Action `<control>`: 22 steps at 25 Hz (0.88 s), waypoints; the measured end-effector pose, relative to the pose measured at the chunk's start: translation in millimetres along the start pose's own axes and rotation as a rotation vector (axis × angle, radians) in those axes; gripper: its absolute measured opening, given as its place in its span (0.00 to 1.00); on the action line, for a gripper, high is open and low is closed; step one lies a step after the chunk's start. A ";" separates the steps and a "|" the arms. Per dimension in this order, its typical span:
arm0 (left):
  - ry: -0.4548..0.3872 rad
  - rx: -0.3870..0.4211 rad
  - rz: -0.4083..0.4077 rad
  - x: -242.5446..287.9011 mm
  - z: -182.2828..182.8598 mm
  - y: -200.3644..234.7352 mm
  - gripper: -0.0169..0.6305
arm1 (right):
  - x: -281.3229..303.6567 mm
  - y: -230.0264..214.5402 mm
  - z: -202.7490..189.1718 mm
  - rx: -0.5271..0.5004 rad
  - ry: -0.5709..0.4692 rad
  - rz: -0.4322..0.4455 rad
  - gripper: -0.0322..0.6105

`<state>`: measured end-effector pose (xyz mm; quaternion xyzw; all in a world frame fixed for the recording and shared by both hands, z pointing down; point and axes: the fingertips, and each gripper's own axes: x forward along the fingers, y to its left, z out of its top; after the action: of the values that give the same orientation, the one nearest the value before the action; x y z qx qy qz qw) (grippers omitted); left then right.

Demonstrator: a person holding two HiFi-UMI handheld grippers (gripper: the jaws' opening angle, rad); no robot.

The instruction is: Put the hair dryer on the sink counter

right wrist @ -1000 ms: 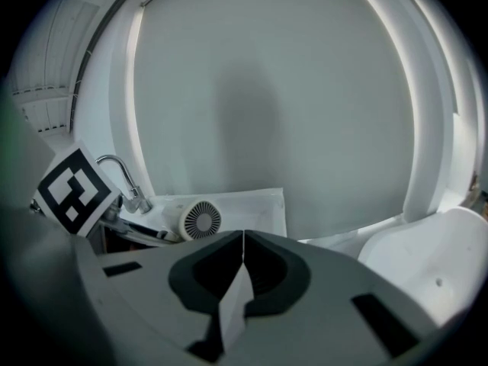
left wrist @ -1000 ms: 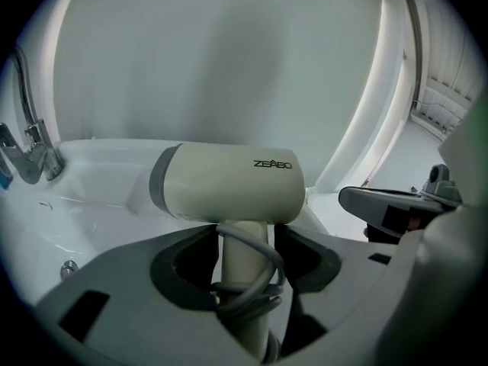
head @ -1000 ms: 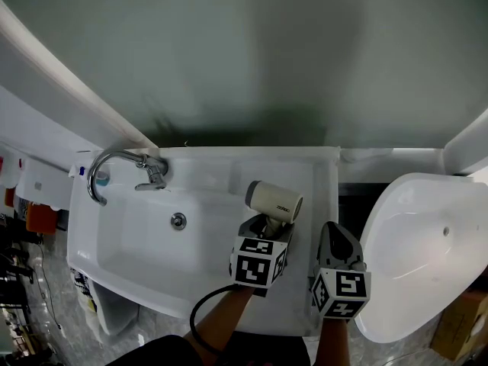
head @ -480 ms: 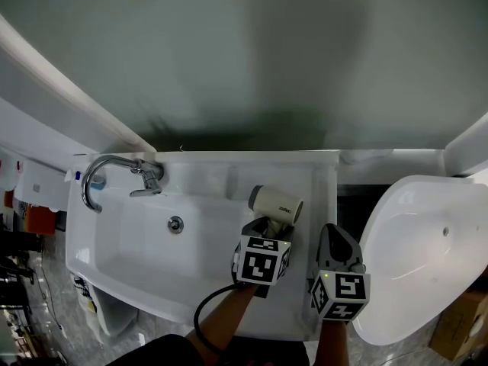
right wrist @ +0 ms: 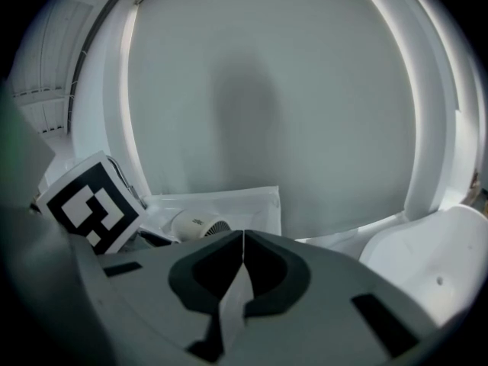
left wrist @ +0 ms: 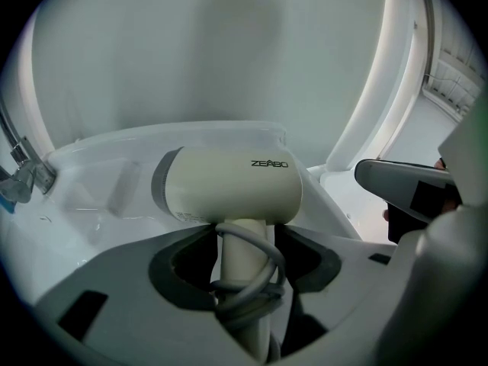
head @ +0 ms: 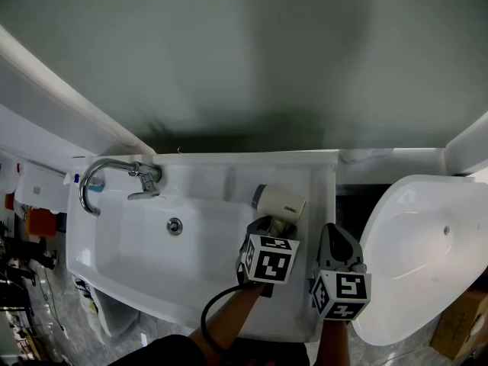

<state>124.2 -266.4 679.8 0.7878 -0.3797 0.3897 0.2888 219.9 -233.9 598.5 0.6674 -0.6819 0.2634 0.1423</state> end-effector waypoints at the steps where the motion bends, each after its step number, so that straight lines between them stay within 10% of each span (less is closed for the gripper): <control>1: 0.001 -0.001 0.002 0.6 0.9 -0.4 0.39 | 0.0 -0.2 0.3 0.000 -0.001 0.000 0.08; 22: -0.025 0.077 -0.066 1.9 -3.6 -15.0 0.53 | -13.5 -4.9 -1.7 0.006 -0.017 -0.013 0.08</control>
<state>135.9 -256.2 680.8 0.8150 -0.3419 0.3845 0.2664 225.5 -221.6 593.4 0.6745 -0.6778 0.2589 0.1363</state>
